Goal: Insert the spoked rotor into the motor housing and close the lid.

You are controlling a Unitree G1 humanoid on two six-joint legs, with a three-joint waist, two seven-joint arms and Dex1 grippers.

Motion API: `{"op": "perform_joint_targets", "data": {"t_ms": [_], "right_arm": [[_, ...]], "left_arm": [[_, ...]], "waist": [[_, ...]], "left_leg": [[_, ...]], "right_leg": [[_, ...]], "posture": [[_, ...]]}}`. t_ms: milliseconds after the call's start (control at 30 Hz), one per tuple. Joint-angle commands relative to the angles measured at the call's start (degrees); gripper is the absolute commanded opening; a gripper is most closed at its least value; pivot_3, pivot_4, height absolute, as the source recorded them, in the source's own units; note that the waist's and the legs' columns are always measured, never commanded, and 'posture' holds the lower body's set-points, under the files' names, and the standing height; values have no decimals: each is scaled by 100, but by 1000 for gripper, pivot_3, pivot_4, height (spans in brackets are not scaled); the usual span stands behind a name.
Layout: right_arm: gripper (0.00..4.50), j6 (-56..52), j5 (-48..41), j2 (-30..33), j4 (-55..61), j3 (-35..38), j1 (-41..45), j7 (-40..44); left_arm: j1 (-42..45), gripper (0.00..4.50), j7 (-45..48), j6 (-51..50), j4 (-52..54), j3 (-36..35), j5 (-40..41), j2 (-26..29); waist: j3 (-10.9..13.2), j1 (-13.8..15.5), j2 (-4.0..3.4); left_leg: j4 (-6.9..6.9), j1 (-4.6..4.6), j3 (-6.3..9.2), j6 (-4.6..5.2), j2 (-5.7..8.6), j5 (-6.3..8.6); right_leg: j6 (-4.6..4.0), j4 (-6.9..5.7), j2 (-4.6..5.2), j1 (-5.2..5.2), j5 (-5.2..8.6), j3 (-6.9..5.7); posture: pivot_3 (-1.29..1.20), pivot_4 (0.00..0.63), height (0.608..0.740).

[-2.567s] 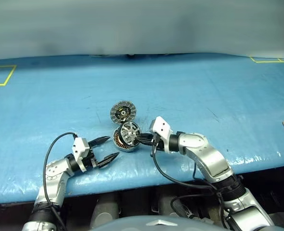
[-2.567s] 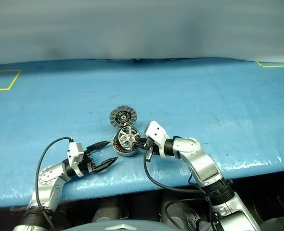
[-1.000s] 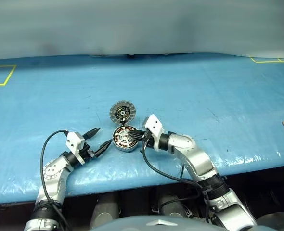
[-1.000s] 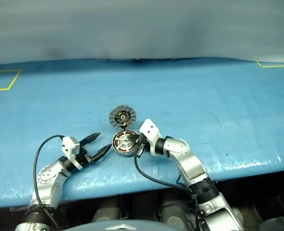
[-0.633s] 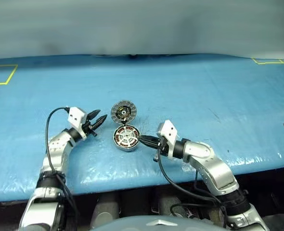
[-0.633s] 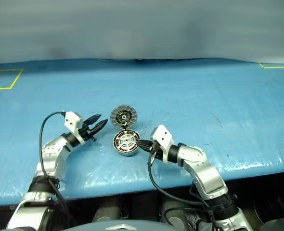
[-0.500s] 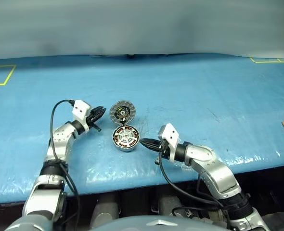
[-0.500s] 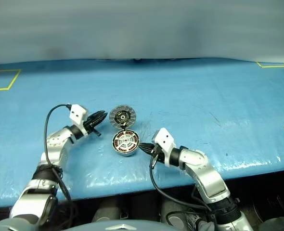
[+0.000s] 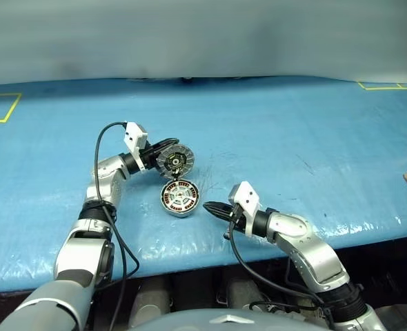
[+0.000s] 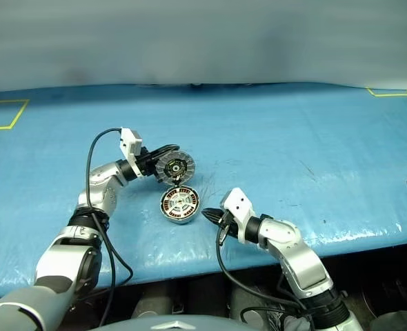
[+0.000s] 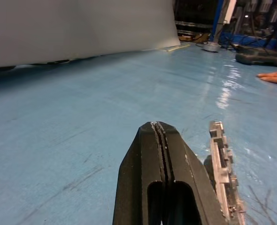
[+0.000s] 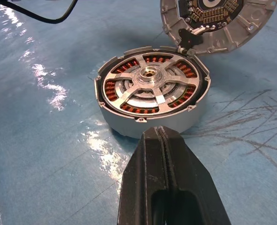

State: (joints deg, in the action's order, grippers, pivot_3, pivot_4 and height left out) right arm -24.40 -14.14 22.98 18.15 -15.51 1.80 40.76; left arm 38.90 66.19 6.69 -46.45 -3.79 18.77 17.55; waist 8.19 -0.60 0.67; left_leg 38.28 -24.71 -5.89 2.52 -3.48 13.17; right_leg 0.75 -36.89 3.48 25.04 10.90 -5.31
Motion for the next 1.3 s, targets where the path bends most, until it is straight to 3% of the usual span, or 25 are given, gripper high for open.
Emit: {"op": "perform_joint_targets", "data": {"t_ms": [33,267,867,1300], "right_arm": [[0,79,-11,24,393,174,-12,-149],[0,74,-23,19,482,355,9,-354],[0,213,114,-167,571,463,224,-898],[0,648,174,-601,-230,109,597,-604]], "left_arm": [[109,25,880,-508,387,190,187,100],[-195,25,1571,-1264,1293,543,251,140],[-1815,25,1100,-1402,2816,1397,-452,602],[-2729,25,444,-298,3369,-172,807,375]], "waist": [[0,0,0],[1,2,1],[-1,6,-2],[-1,-1,-7]], "left_leg": [[0,0,0,0,0,0],[9,2,6,0,-2,0],[19,10,15,2,-10,1],[26,15,23,2,-13,2]], "right_leg": [[0,0,0,0,0,0],[-2,0,0,-7,1,3],[-28,-2,4,-19,17,6],[-31,-3,5,-26,18,-2]], "posture": [[0,150,740],[0,150,740],[0,150,740],[0,150,740]]}}
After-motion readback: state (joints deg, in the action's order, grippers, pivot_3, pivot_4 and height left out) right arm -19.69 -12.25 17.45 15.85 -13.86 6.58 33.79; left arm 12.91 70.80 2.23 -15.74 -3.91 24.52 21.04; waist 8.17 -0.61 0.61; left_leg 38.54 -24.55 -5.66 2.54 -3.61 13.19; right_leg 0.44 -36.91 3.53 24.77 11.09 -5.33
